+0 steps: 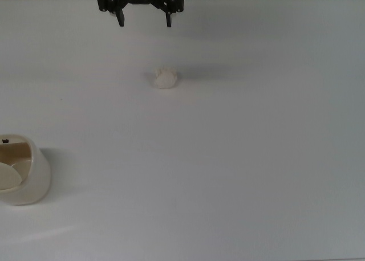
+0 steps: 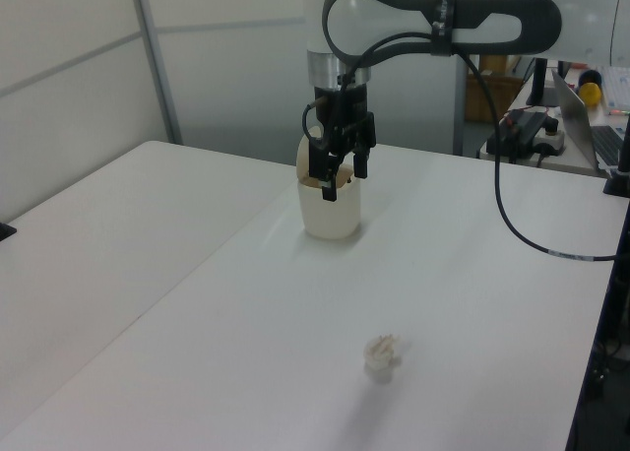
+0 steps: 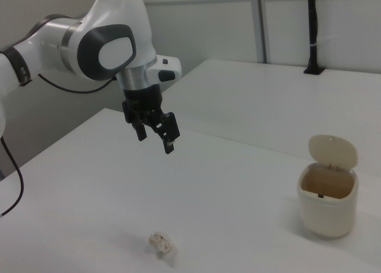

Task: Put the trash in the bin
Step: 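Move the open gripper away from the bin toward the paper ball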

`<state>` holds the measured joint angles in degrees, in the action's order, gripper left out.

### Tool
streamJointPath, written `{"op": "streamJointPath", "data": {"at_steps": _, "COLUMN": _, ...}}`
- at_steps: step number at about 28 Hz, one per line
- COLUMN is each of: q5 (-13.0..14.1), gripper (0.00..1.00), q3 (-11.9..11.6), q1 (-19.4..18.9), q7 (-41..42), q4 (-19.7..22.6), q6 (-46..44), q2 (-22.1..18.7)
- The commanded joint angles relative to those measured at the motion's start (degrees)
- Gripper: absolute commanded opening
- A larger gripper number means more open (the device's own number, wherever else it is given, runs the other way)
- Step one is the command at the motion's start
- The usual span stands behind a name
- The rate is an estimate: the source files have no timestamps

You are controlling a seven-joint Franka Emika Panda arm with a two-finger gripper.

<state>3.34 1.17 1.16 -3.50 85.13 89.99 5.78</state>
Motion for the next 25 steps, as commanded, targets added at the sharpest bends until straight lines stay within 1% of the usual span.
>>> {"op": "streamJointPath", "data": {"at_steps": 1, "q5": -0.2, "gripper": 1.0, "q3": 2.2, "q1": -0.6, "q7": 1.3, "q4": 5.4, "q6": 2.9, "q2": -1.2}}
{"op": "streamJointPath", "data": {"at_steps": 3, "q5": -1.7, "gripper": 1.0, "q3": 4.0, "q1": -0.6, "q7": 2.3, "q4": 8.0, "q6": 4.3, "q2": -2.1}}
{"op": "streamJointPath", "data": {"at_steps": 5, "q5": -2.7, "gripper": 1.0, "q3": 5.1, "q1": -0.7, "q7": 2.3, "q4": 11.5, "q6": 7.1, "q2": -3.9}}
{"op": "streamJointPath", "data": {"at_steps": 6, "q5": -2.8, "gripper": 1.0, "q3": 5.3, "q1": -0.7, "q7": 2.3, "q4": 13.5, "q6": 8.8, "q2": -4.7}}
{"op": "streamJointPath", "data": {"at_steps": 7, "q5": -2.9, "gripper": 1.0, "q3": 5.5, "q1": -0.9, "q7": 2.2, "q4": 16.9, "q6": 11.5, "q2": -6.2}}
{"op": "streamJointPath", "data": {"at_steps": 9, "q5": -3.0, "gripper": 1.0, "q3": 5.5, "q1": -1.4, "q7": 2.2, "q4": 19.9, "q6": 13.4, "q2": -7.4}}
{"op": "streamJointPath", "data": {"at_steps": 12, "q5": -3.2, "gripper": 1.0, "q3": 5.5, "q1": -2.3, "q7": 2.3, "q4": 22.4, "q6": 15.2, "q2": -7.5}}
{"op": "streamJointPath", "data": {"at_steps": 16, "q5": -3.7, "gripper": 1.0, "q3": 5.5, "q1": -2.8, "q7": 2.0, "q4": 27.4, "q6": 20.5, "q2": -7.4}}
{"op": "streamJointPath", "data": {"at_steps": 18, "q5": -4.3, "gripper": 1.0, "q3": 5.6, "q1": -3.9, "q7": 1.6, "q4": 29.8, "q6": 22.9, "q2": -7.5}}
{"op": "streamJointPath", "data": {"at_steps": 19, "q5": -5.0, "gripper": 1.0, "q3": 5.5, "q1": -4.8, "q7": 0.7, "q4": 32.1, "q6": 25.3, "q2": -7.5}}
{"op": "streamJointPath", "data": {"at_steps": 21, "q5": -5.8, "gripper": 1.0, "q3": 5.6, "q1": -5.0, "q7": -1.3, "q4": 34.3, "q6": 28.4, "q2": -7.4}}
{"op": "streamJointPath", "data": {"at_steps": 25, "q5": -6.5, "gripper": 1.0, "q3": 5.6, "q1": -5.0, "q7": -4.0, "q4": 37.3, "q6": 32.9, "q2": -6.8}}
